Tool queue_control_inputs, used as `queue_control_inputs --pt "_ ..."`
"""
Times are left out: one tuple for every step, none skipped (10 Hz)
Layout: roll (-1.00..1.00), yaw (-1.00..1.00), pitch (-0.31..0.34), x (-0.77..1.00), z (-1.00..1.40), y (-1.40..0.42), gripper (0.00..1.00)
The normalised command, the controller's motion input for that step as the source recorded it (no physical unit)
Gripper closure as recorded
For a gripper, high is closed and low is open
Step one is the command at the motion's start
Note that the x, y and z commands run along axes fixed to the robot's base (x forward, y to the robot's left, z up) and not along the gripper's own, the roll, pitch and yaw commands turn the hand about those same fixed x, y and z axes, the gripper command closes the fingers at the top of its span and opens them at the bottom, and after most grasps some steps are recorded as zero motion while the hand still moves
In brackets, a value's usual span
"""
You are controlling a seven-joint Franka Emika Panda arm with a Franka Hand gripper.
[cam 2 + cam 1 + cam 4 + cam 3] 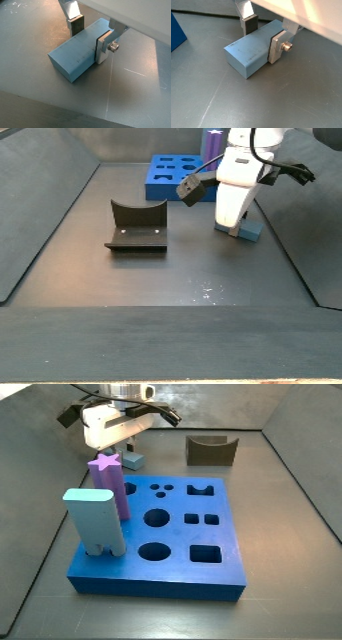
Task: Pick up the rectangle object. Move up. Place the rectangle object on the fixture. Regrasp the rectangle object. Move to above the board. Insert the rectangle object.
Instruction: Pick up the rectangle object.
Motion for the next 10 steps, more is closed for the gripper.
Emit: queue_control_inputs --pt "0.00 -0.02 0.000 0.05 0.00 -0.01 1.00" --pt "0.00 0.00 0.000 0.00 0.00 -0.02 1.00" --pt "0.00 0.00 0.000 0.00 0.00 -0.03 1.00" --pt "-0.02 0.00 0.000 0.00 -0.01 -0.01 1.00" --pt "-0.11 0.00 0.014 0.05 -0.06 -0.01 1.00" --pt "-0.18 -0.01 0.060 0.09 -0.08 0.00 1.00" --pt "-0.22 -0.04 0.086 0.11 -0.09 0.00 1.00" --pt "-0.21 -0.04 0.071 0.10 -0.07 0.00 1.00" --pt "-0.14 0.00 0.020 0.05 -0.04 0.00 1.00" --pt "-0.01 0.00 0.000 0.04 0.00 -0.09 1.00"
